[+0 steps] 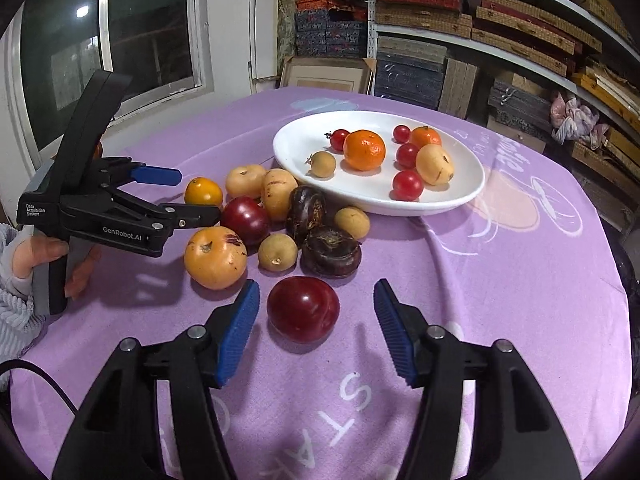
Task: Organize fruits
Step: 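Grasp a dark red plum with the right tool while the left tool grasps an orange tomato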
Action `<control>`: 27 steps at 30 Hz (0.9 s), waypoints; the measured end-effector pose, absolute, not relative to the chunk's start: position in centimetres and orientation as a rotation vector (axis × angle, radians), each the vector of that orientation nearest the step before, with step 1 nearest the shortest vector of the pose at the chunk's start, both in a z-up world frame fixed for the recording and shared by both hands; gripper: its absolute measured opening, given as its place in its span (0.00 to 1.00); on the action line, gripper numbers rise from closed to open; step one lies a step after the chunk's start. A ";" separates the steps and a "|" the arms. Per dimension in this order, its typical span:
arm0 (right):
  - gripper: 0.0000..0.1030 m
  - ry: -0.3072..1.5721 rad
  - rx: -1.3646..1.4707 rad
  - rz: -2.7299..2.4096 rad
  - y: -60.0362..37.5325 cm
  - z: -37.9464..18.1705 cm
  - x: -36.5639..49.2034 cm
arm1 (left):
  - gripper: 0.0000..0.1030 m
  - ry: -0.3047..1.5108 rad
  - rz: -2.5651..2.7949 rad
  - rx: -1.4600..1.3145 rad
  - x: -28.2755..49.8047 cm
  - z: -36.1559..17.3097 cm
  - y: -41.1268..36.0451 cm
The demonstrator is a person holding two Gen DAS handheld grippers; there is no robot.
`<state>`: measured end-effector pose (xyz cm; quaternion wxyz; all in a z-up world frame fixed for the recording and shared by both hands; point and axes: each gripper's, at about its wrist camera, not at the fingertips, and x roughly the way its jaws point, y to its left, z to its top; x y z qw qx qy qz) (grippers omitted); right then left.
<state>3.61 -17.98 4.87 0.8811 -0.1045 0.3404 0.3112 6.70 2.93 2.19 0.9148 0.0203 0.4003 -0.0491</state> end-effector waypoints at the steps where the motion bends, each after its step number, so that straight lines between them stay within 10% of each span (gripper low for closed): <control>1: 0.56 0.721 -0.215 0.650 -17.9 4.7 3.6 | 0.96 0.825 -0.102 0.045 6.7 2.2 2.9; 9: 0.56 0.789 -0.226 0.677 -17.4 4.0 4.1 | 0.92 0.820 -0.153 0.027 6.6 2.2 2.6; 15: 0.52 0.831 -0.188 0.696 -17.4 3.6 4.7 | 0.65 0.840 -0.185 0.016 6.8 1.9 2.4; 27: 0.48 0.839 -0.218 0.689 -16.7 3.4 4.6 | 0.57 0.853 -0.198 0.006 7.0 1.4 2.3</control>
